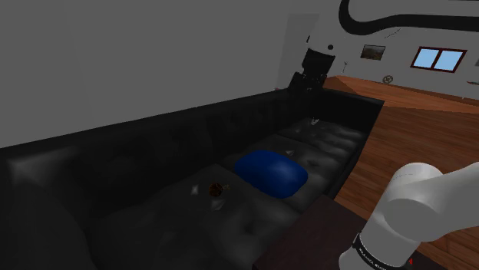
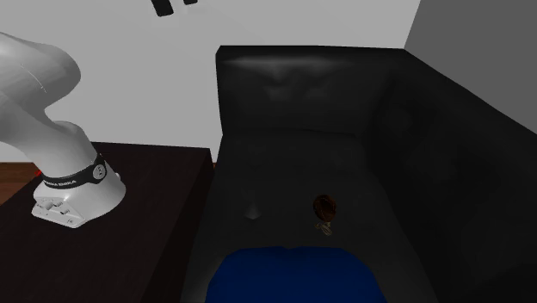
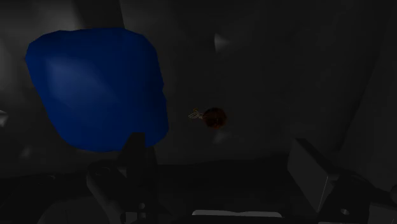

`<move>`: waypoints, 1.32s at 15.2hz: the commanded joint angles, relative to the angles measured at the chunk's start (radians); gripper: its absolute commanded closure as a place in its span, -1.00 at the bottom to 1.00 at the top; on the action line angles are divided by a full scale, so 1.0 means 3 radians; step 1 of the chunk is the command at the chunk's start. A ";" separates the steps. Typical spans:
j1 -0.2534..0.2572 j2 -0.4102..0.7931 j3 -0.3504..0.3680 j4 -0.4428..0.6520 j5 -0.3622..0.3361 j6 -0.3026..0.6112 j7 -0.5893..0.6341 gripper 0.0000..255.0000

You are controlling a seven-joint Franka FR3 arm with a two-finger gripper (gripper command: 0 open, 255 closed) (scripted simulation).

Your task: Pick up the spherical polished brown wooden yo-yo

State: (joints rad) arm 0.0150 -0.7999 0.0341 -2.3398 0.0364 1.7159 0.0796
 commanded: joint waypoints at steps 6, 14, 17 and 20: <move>-0.0037 0.0349 0.0245 -0.0203 0.0014 0.0493 0.0330 -1.00; -0.0146 0.1150 0.0627 -0.0276 -0.0091 0.1246 0.0917 -1.00; -0.0206 0.1513 0.0760 -0.0223 -0.0203 0.1495 0.1174 -1.00; -0.0271 0.1903 0.0880 -0.0125 -0.0369 0.1713 0.1459 -1.00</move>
State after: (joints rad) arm -0.0591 -0.2712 0.2860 -2.3847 -0.0559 2.2019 0.4864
